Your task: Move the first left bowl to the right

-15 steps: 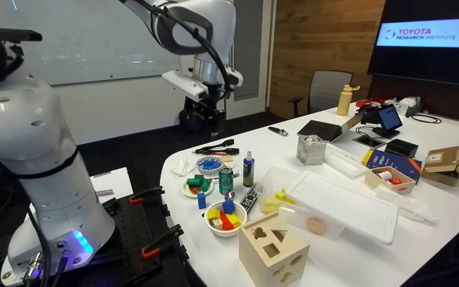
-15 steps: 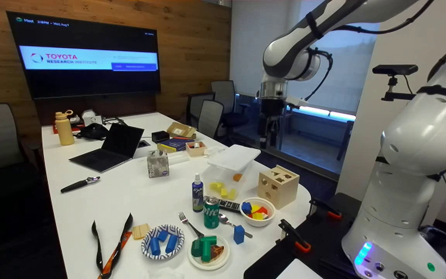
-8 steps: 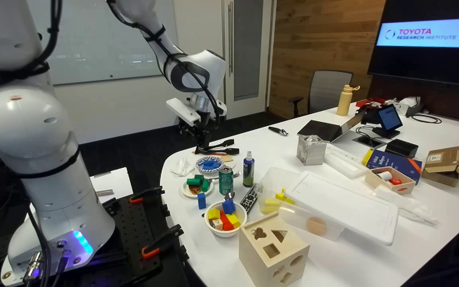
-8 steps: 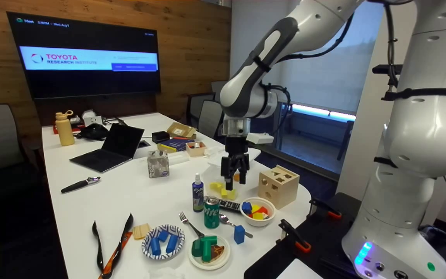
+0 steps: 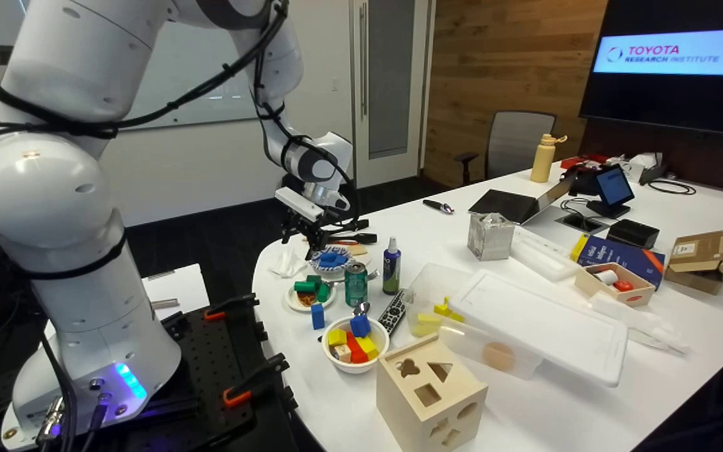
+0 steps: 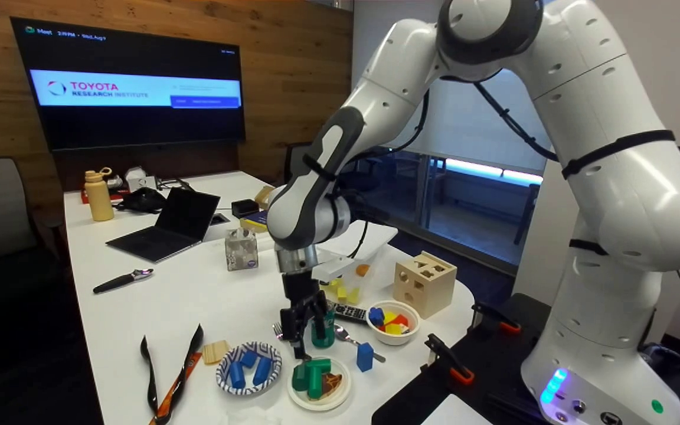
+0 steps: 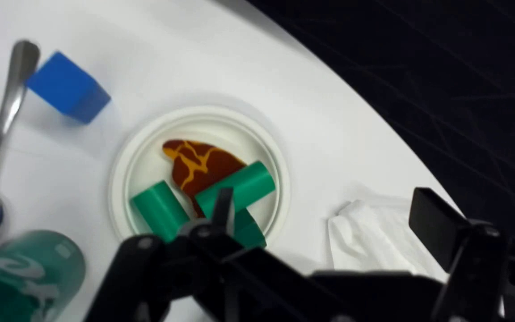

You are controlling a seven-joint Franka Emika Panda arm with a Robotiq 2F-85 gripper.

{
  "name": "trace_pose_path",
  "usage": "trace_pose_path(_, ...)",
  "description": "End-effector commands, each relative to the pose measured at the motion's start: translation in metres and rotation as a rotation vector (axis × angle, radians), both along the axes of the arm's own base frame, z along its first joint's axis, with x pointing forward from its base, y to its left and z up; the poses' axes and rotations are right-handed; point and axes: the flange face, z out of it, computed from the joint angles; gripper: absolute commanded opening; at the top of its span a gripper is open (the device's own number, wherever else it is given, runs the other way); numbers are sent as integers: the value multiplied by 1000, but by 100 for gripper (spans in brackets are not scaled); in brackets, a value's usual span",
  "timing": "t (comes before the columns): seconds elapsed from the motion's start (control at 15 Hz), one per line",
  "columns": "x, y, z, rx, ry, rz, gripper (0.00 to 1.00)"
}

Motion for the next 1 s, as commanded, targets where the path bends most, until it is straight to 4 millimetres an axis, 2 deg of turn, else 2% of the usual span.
trace_pose_path(0.0, 47, 44, -46, 1, -81, -1, 100)
trace_pose_path(0.2, 84, 74, -73, 4, -202, -13, 100)
trace_pose_path(0.47, 121, 99, -99, -39, -272, -21, 100)
trace_pose_path(0.67, 145, 112, -101, -88, -348, -24, 100)
trace_pose_path(0.93, 157, 131, -84, -91, -408, -2, 100)
